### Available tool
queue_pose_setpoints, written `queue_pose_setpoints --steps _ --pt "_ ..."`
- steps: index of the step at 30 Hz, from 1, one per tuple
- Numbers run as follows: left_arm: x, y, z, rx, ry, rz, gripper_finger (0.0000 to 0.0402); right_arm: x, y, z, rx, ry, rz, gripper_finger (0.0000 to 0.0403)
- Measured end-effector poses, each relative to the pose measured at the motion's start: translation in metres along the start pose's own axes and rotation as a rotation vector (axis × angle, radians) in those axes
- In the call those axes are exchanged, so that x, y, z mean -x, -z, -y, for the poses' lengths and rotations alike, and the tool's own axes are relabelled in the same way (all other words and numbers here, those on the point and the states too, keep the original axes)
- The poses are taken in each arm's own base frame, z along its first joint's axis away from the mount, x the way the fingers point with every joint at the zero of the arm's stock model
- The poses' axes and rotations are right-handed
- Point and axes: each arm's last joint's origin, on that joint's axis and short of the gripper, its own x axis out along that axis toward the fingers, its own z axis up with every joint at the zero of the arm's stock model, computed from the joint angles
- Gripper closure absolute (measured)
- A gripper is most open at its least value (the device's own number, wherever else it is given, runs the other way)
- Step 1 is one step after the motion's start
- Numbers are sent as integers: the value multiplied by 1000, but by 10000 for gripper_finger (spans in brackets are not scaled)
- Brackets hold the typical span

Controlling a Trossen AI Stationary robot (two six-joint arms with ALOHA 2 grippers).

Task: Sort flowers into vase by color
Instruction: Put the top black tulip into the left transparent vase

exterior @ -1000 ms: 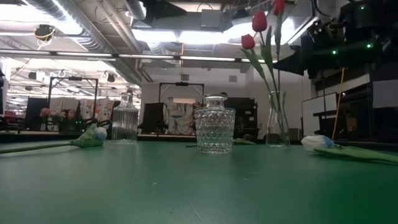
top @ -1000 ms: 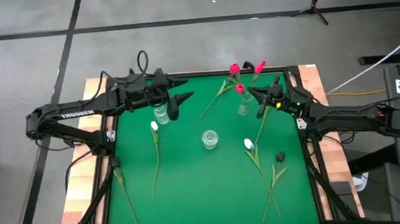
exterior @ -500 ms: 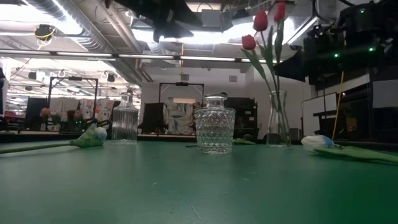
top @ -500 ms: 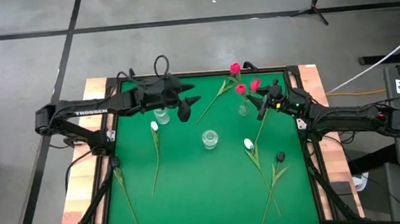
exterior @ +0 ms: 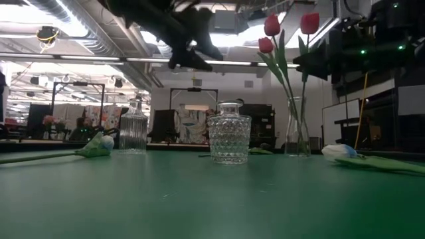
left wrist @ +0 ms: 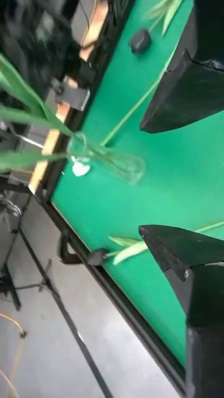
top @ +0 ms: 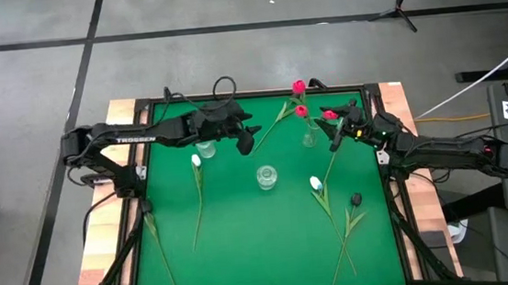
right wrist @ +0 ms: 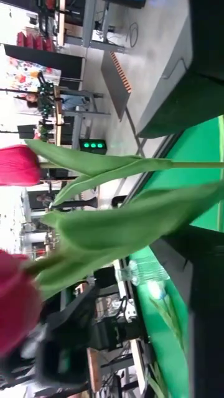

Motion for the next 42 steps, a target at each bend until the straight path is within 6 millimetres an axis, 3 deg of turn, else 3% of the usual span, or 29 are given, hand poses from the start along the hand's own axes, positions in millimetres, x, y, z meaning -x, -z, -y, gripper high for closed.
queue_pose_setpoints --steps 6,13,23,30,42 --pt "-24 12 -5 10 -47 -42 150 4 -5 0 -10 -1 36 174" --pt "-60 -2 -1 -78 -145 -118 150 6 -9 0 -12 -1 60 174" --pt "-117 21 -38 86 -150 -265 150 6 -9 0 -26 -4 61 174" --pt "-136 30 -36 97 -122 -209 151 6 -8 0 -26 -4 52 174" --pt "-163 48 -29 42 -116 -282 173 6 -7 0 -50 -13 43 174"
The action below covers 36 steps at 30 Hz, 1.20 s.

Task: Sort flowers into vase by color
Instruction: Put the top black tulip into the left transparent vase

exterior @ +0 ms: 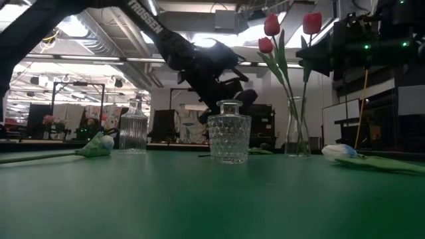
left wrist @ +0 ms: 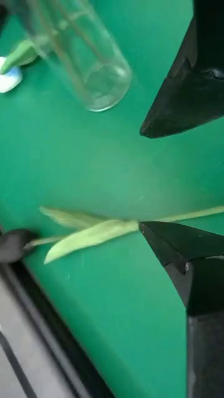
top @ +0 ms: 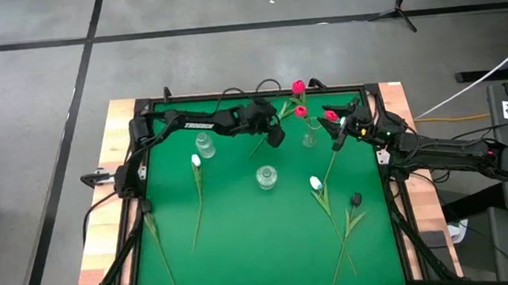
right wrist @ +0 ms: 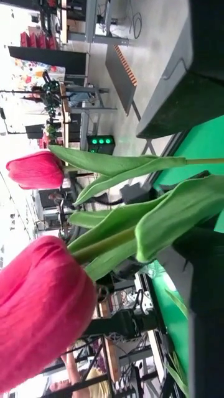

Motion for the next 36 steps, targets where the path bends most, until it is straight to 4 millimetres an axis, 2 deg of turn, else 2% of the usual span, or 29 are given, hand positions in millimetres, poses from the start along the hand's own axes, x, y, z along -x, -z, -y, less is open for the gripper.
queue_pose_setpoints --steps 4,10,13,22,31,36 --pt "-10 9 3 -30 -44 -77 174 0 0 0 -2 -11 -1 174" --pt "-9 14 11 -33 -108 -140 174 0 0 -1 -2 -18 0 174" --pt "-9 22 8 -25 -135 -218 174 0 0 -1 -2 -18 0 174" --pt "-10 20 -8 5 -152 -256 182 0 0 -1 -2 -18 0 174" --pt "-8 25 -4 12 -110 -305 268 0 0 -1 -2 -18 0 174" --pt "-11 29 -1 9 -87 -331 343 0 0 -1 -5 -18 -1 174"
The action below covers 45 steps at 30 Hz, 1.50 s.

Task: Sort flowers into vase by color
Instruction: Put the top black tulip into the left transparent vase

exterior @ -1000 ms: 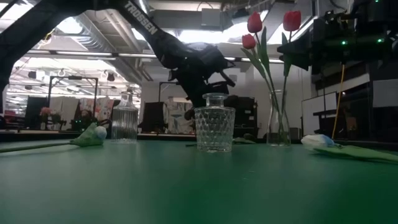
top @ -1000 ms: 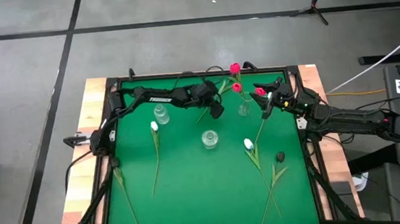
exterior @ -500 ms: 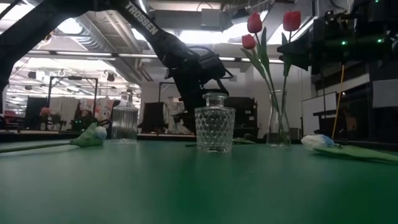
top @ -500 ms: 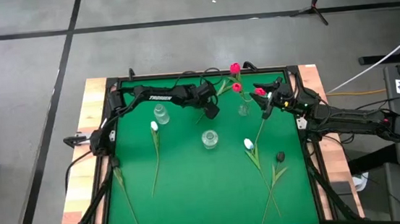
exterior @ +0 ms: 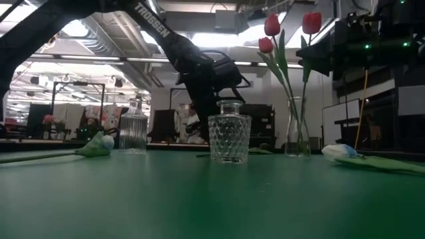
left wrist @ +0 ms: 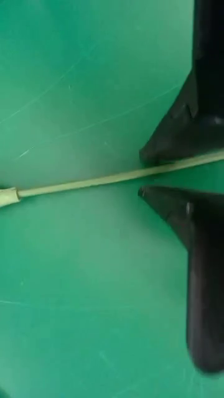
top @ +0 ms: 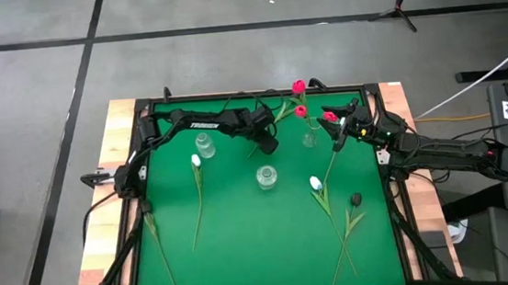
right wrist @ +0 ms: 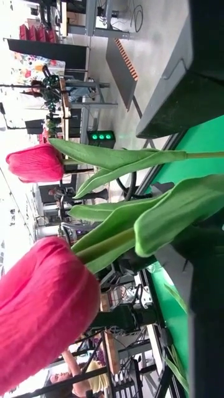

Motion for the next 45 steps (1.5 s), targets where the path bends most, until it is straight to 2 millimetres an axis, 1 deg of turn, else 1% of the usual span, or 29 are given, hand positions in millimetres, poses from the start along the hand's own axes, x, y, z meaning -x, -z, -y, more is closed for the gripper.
queue_pose_setpoints --steps 2,4,13,15,17,22,24,28,30,33,36,39,40,42,44,45 --pt "1 0 0 6 2 -1 379 0 0 0 -5 0 0 174" --pt "4 -1 -1 10 10 -1 393 0 0 0 -6 0 0 174" --pt "11 -3 -10 67 36 -55 399 0 -3 0 -23 -3 27 174" --pt "17 -5 -11 72 35 -47 399 0 -3 0 -23 -4 34 174" --pt "27 -10 -12 88 42 -14 399 0 -4 0 -23 -4 39 174" --pt "53 -26 -28 141 16 65 400 0 -5 -1 -23 -6 50 174" --pt "68 -32 -35 162 3 108 401 0 -6 -1 -24 -8 67 174" --pt "108 -43 -48 195 -25 211 401 0 -8 -1 -21 -9 82 174" --pt "134 -47 -52 205 -52 279 401 0 -8 -1 -21 -9 82 174" --pt "182 -50 -56 212 -78 412 401 0 -8 -1 -21 -10 82 174" --pt "232 -45 -55 181 -86 546 401 0 -8 -1 -21 -9 82 174" --pt "274 -25 -53 159 -91 673 401 0 -8 -1 -17 -9 82 174" --pt "284 -16 -53 163 -92 720 401 0 -8 -1 -11 -9 81 174" --pt "297 6 -53 190 -95 808 401 0 -8 -1 1 -8 81 174" --pt "303 30 -54 223 -93 903 401 0 -8 -1 3 -8 80 174" --pt "302 42 -55 228 -93 945 401 0 -8 -1 4 -8 80 174"
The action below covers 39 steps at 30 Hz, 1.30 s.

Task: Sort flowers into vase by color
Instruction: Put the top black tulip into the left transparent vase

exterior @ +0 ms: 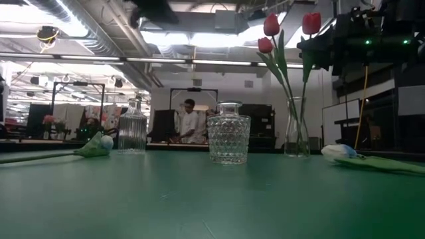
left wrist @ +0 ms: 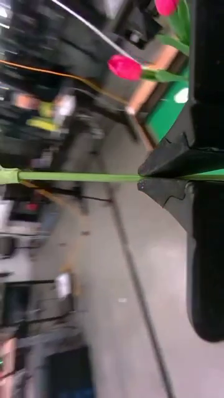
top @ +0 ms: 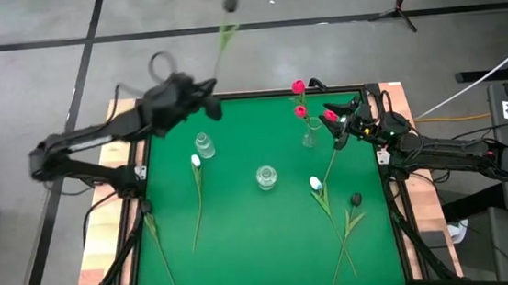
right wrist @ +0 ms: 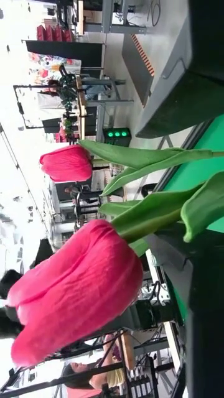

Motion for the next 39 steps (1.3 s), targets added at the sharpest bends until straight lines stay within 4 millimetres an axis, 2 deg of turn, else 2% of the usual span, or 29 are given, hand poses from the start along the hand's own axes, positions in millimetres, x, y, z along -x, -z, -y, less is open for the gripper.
queue_pose_setpoints --steps 3,7,10,13,22,29,33,39 --pt "20 26 -11 59 43 120 401 0 0 0 0 0 0 174" --pt "33 71 -22 101 88 207 401 0 0 0 0 0 0 174" --pt "40 98 -27 123 57 240 401 0 0 0 -6 0 0 174" --pt "45 115 -30 82 -11 241 401 0 0 0 -24 0 0 174" --pt "51 141 -34 -36 -57 200 401 0 0 0 -60 0 1 174" --pt "63 158 -53 36 -44 348 401 0 0 0 -81 0 1 174" --pt "69 160 -59 33 -7 412 401 0 0 0 -89 0 1 174" --pt "69 159 -57 -4 81 431 401 0 0 0 -106 0 0 174"
